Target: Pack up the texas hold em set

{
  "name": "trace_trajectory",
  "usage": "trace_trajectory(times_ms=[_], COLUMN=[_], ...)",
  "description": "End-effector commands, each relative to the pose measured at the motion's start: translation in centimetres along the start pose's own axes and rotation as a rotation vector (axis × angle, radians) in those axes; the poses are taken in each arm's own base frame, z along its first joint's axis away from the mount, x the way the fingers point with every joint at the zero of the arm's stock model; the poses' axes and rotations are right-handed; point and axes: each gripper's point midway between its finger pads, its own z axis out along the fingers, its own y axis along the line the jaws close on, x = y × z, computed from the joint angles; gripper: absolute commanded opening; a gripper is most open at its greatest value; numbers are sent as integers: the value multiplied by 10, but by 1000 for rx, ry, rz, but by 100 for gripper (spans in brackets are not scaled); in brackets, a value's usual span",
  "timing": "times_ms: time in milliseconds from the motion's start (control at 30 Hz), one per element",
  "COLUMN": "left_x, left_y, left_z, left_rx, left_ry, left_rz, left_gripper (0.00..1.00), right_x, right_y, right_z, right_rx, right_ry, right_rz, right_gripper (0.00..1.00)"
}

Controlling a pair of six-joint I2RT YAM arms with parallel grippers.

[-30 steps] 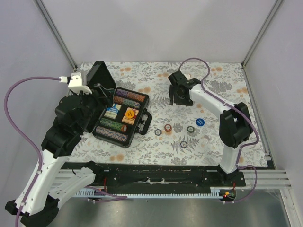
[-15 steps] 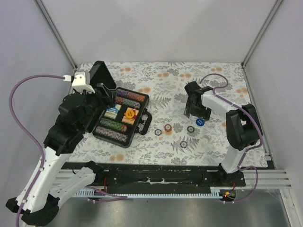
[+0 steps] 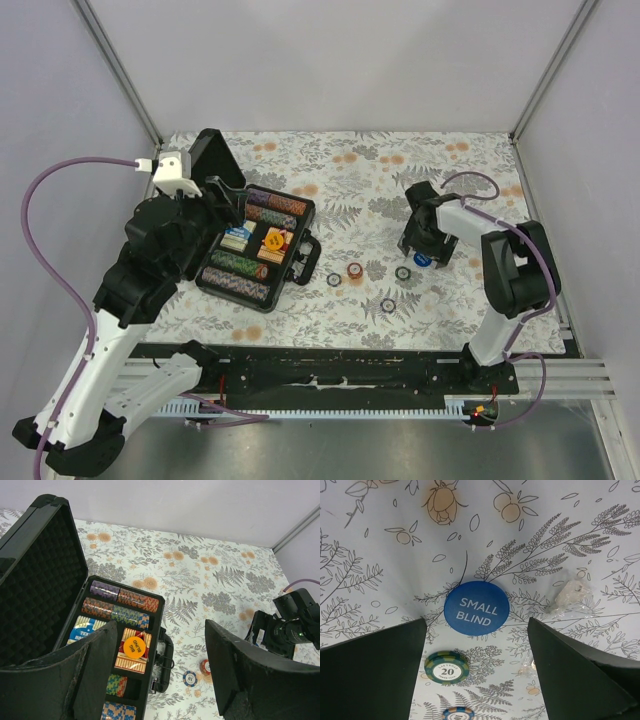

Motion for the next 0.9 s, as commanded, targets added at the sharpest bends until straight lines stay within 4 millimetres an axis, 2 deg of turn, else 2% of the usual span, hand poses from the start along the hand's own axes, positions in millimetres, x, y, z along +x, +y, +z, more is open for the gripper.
trace_trajectory(times_ms=[0,500,733,867], left_x=[-8,-9,-8,-7], left_y=[-3,1,1,2], left_z=[-1,-3,-2,-3], left_rx=[12,-6,-9,-11], left_ry=[-37,-45,-42,-39], left_rz=[-33,-29,-29,-30], left_gripper=[77,77,77,77], right_x=[-6,-1,-5,-8], right_y=[5,5,8,13], right_z=[1,24,23,20], right_rx=[-61,-116,-128,-146], right_ry=[-41,-46,-52,-56], right_rz=[47,64,59,45], right_gripper=[88,77,57,51])
